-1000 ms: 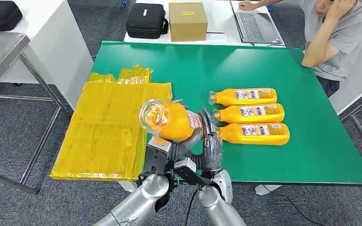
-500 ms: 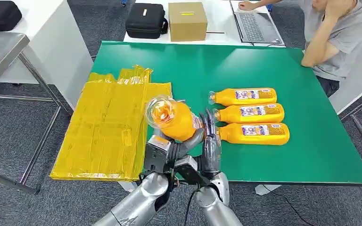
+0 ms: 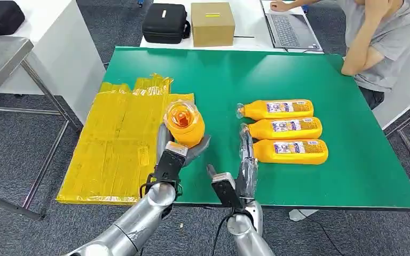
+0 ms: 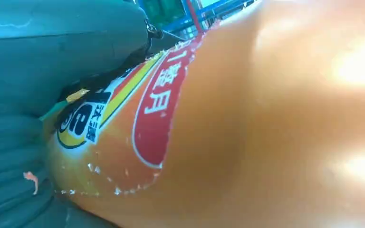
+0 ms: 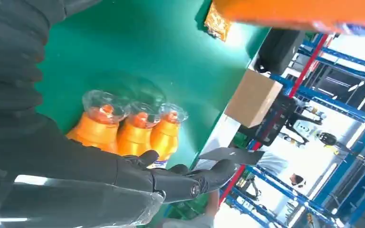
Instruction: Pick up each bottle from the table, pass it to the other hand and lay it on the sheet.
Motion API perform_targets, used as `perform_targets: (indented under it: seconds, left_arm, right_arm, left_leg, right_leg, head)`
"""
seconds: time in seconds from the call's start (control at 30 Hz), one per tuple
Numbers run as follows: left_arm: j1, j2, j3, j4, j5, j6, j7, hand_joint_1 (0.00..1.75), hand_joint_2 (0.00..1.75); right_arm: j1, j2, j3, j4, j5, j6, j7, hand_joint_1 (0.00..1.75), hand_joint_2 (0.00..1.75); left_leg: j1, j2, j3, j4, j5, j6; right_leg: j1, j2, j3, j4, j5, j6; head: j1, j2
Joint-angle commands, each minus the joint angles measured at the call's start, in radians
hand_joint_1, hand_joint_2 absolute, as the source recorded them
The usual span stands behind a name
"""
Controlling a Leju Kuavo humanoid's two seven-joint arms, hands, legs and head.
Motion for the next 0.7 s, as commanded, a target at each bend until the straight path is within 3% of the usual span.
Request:
perform_targets:
  seconds: [0.03,0.23,0.3,0.4,0.53,0.7]
  left_arm:
    - [-0.088,0.052,0.046,0.165,-0.068,0.012,0.008,1.75,1.75]
    - [-0.113,0.104,0.097,0.241,-0.269,0.074,0.042,1.75,1.75]
    - [-0.075,0.107,0.233,0.182,-0.697,0.074,0.197,1.75,1.75]
    - [-0.063,0.126,0.312,0.158,-1.026,0.074,0.36,1.75,1.75]
    - [-0.063,0.126,0.312,0.158,-1.026,0.074,0.36,1.75,1.75]
    - [-0.105,0.132,0.331,0.282,-1.179,0.074,0.466,1.75,1.75]
  right_arm:
    - [-0.037,-0.014,0.005,0.089,-0.062,0.0,0.0,0.0,1.75]
    - [-0.025,-0.011,0.001,0.092,-0.066,0.0,0.0,0.0,1.75]
    - [-0.022,-0.018,0.004,0.093,-0.075,0.0,0.0,0.0,1.75]
    - [-0.02,-0.019,0.0,0.097,-0.083,0.0,0.0,0.0,1.75]
    - [-0.02,-0.019,0.0,0.097,-0.083,0.0,0.0,0.0,1.75]
    - [0.001,-0.031,-0.013,0.075,-0.103,0.0,0.0,0.0,1.75]
  left_leg:
    - [0.001,0.002,0.004,-0.001,-0.001,-0.002]
    - [0.001,0.004,0.005,-0.001,-0.002,-0.002]
    - [0.001,0.004,0.006,-0.001,-0.002,-0.003]
    - [0.001,0.005,0.007,-0.001,-0.002,-0.004]
    - [0.001,0.004,0.006,-0.001,-0.002,-0.004]
    - [0.001,0.001,0.005,-0.001,-0.001,-0.004]
  right_leg:
    - [0.001,0.002,0.004,-0.001,-0.001,-0.002]
    - [0.001,0.003,0.004,-0.001,-0.001,-0.002]
    - [0.001,0.003,0.005,0.0,-0.001,-0.003]
    - [0.001,0.004,0.005,0.0,-0.002,-0.003]
    - [0.001,0.003,0.003,0.001,-0.002,-0.002]
    - [0.001,0.0,0.004,0.002,-0.002,-0.002]
  head:
    - [0.0,0.0]
    - [0.0,0.0]
    - [0.0,0.0]
    - [0.0,0.0]
    - [0.0,0.0]
    - [0.0,0.0]
